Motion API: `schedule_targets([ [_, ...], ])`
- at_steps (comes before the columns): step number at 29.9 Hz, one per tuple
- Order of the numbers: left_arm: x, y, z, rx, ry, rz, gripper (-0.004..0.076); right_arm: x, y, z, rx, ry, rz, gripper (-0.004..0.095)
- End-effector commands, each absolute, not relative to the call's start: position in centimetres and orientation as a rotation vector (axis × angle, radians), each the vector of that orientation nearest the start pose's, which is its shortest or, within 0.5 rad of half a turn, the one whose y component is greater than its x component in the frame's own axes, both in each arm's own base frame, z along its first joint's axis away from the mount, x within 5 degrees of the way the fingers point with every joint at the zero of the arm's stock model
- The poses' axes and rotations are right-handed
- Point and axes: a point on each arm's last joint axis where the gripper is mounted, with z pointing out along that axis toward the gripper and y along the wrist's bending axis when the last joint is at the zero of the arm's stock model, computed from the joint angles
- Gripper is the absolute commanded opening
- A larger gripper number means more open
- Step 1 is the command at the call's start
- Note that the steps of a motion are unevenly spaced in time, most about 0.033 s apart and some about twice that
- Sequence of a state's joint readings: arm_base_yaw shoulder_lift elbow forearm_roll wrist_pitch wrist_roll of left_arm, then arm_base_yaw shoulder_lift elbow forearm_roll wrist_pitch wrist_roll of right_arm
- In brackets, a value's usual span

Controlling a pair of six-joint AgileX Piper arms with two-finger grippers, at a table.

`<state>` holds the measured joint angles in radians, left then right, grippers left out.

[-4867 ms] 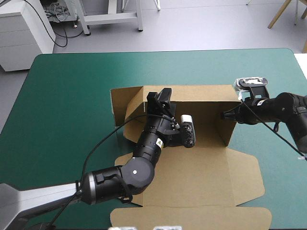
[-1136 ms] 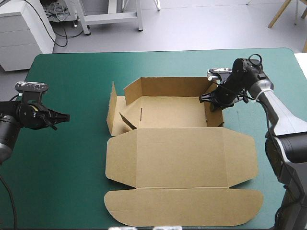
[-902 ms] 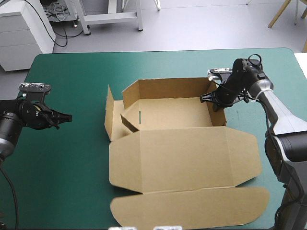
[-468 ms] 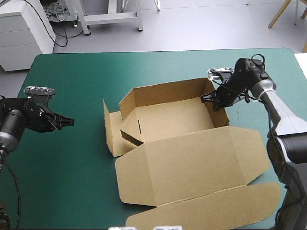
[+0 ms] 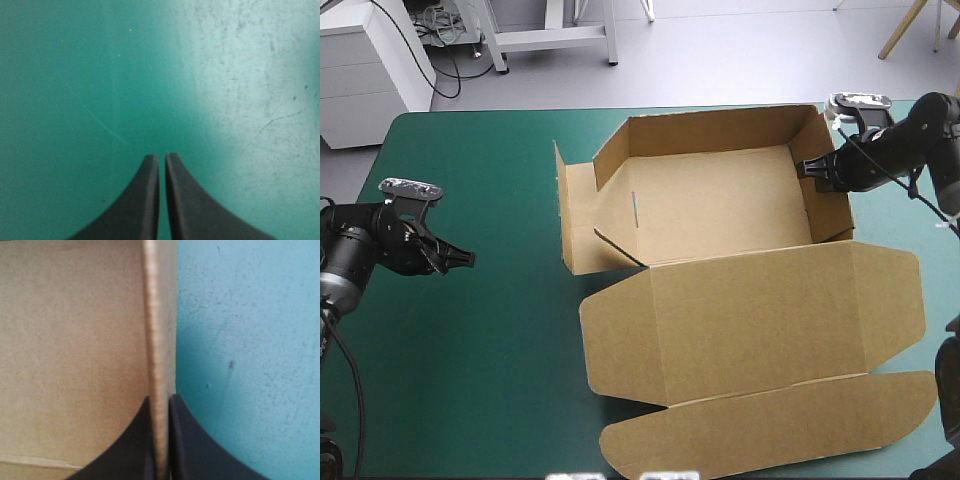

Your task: Fold the box

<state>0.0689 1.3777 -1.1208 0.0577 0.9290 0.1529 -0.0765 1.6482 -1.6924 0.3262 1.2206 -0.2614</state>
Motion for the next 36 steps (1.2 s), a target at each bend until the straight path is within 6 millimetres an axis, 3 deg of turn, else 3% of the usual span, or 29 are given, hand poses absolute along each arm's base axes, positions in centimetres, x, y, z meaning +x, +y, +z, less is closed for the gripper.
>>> schedule_targets([
  [1, 27.6, 2.0, 32.3, 0.175, 2.575, 0.143, 0.0110, 32.8, 0.3, 41.6, -0.187, 2.458, 0.354, -0.0019],
  [3, 27.7, 2.0, 32.4, 0.179, 2.559, 0.144, 0.0221, 32.6, 0.4, 41.9, -0.188, 2.447, 0.361, -0.0020],
  [7, 28.0, 1.6, 32.6, 0.146, 2.523, 0.080, 0.0517, 32.6, 0.8, 42.0, -0.182, 2.433, 0.429, -0.0019],
  [10, 28.2, 1.1, 32.8, 0.097, 2.488, -0.015, 0.0616, 32.6, 1.0, 42.1, -0.187, 2.427, 0.452, -0.0019],
  [20, 28.3, -1.7, 33.4, -0.155, 2.435, -0.539, 0.0596, 32.6, 1.2, 41.0, -0.195, 2.449, 0.498, -0.0019],
  [28, 27.8, -3.8, 34.4, -0.009, 2.380, -0.838, 0.0517, 33.0, 1.9, 38.5, -0.194, 2.444, 0.609, -0.0019],
  [36, 27.3, -4.9, 35.2, 0.103, 2.308, -1.026, 0.0430, 33.6, 4.6, 36.2, -0.244, 2.411, 0.583, -0.0019],
])
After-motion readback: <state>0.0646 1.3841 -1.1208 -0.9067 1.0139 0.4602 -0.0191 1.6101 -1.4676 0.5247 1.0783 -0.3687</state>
